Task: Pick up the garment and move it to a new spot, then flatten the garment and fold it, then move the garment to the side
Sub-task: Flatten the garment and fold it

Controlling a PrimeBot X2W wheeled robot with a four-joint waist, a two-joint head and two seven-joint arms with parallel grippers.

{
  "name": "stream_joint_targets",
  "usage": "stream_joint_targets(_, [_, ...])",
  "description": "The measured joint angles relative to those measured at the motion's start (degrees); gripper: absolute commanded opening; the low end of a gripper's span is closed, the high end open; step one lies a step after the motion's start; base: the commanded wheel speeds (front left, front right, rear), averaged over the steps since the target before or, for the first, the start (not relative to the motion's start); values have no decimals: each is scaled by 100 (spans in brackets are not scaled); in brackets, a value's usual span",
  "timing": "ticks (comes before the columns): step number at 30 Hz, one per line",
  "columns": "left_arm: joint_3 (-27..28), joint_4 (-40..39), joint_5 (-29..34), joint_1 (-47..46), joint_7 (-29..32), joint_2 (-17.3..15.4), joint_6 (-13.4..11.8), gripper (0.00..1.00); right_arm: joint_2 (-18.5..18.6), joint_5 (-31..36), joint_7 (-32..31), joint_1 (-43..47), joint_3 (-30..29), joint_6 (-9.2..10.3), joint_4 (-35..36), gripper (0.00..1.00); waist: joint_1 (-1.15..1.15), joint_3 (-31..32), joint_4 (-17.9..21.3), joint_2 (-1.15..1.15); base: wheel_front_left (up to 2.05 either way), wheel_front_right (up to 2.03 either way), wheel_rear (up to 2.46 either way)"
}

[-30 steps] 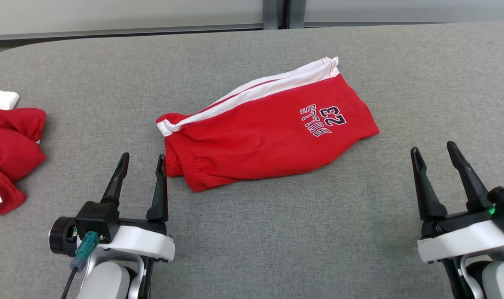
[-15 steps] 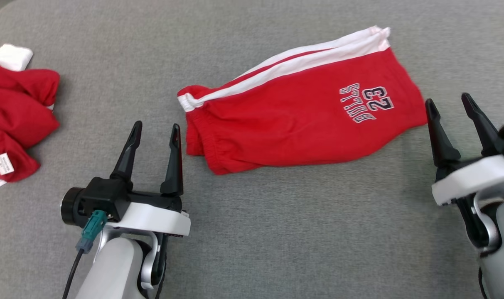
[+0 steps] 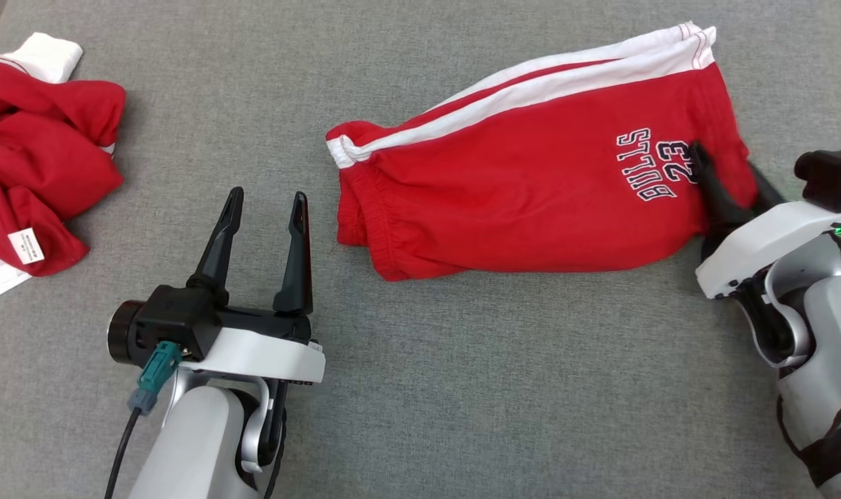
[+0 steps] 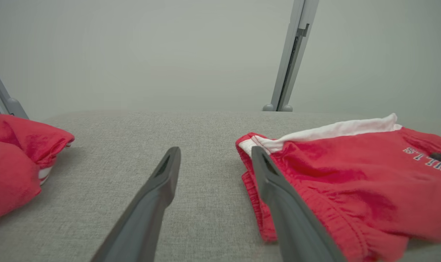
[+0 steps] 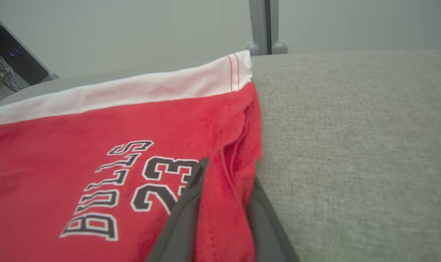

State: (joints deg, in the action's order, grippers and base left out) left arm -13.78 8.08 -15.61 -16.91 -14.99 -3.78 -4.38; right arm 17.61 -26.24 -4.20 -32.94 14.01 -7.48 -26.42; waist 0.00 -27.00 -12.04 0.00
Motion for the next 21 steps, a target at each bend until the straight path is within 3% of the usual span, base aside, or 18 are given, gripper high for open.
stream_joint_targets(8, [20,16,85,24,0,43,103,100,-146,-248,501,357,57,-1,193,0,0,165,178,0,0,0,0])
stream_joint_targets(15, [57,54,143,235,0,20,154,100,-471,-286,893,1636,-436,-2,786,0,0,485,404,0,0,0,0])
stream_joint_targets(21, [51,70,148,344,-1,-42,185,100,-643,-187,792,2194,-809,-1,1101,0,0,666,606,0,0,0,0])
